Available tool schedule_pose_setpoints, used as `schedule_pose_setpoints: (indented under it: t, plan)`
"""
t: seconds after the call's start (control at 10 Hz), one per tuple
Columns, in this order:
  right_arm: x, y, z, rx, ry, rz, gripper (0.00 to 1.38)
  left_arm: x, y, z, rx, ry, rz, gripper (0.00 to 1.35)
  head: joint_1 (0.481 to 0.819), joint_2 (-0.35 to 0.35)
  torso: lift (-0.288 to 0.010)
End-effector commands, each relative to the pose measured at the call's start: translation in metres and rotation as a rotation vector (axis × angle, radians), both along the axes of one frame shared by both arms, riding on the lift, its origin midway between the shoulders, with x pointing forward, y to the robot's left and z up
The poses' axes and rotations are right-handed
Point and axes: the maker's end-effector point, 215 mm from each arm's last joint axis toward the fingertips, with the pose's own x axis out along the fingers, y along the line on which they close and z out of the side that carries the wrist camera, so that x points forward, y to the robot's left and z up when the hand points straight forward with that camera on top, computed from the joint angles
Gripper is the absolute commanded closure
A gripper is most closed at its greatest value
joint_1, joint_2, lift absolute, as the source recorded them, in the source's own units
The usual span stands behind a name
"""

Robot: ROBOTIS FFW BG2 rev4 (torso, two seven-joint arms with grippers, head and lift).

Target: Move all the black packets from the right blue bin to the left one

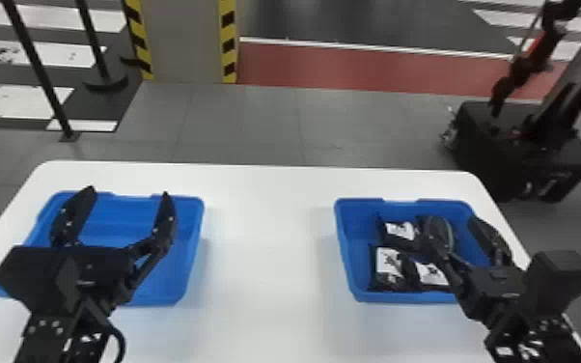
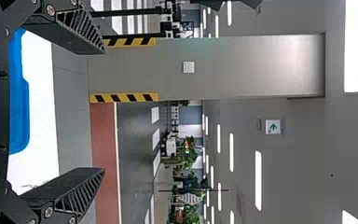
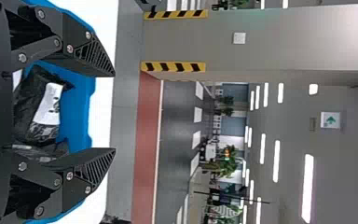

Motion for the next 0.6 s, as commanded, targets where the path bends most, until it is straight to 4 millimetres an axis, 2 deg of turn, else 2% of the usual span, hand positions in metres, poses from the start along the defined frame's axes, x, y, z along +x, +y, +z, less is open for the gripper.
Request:
schedule_pose_setpoints:
  t: [0.0,0.3,0.5]
  plan:
    - [-0.007,-0.013,-0.02,0.009,0.098,-0.022,0.49,0.0,-0.001,0.0,-0.001,-0.001,-0.001,0.13,0.695,-0.111,-0.11]
    - [-0.019,-0.026,-0.072,0.0,0.307,-0.071,0.49,0.0,-0.002,0.0,0.0,0.002,-0.003,0.13,0.695,-0.139,-0.11]
    - [-0.015,-0.033,-0.092,0.008,0.367,-0.086,0.49,0.0,-0.002,-0.001,0.005,0.004,-0.003,0.13,0.695,-0.15,-0.11]
